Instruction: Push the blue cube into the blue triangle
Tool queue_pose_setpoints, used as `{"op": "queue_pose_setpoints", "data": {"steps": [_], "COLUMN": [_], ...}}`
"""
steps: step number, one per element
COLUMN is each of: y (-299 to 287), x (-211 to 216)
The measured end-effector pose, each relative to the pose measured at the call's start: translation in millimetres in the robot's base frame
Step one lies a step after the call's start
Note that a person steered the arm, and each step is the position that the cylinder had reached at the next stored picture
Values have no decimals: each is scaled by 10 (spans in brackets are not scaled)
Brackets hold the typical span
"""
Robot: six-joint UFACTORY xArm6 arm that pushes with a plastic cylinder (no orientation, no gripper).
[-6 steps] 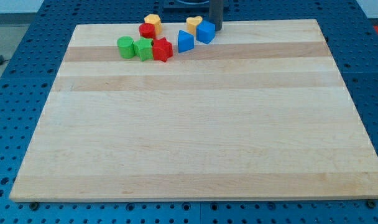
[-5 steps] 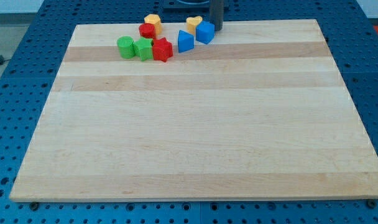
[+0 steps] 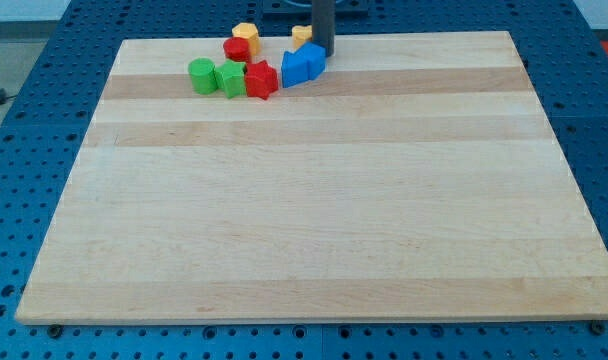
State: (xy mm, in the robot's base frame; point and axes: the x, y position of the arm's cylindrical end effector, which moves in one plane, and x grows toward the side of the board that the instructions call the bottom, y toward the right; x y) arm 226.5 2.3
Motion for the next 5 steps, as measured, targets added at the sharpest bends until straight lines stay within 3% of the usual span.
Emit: {"op": "queue_pose_setpoints", "data": {"steps": [3, 4, 5], "y": [-21, 564, 551], "x": [1, 127, 277]}}
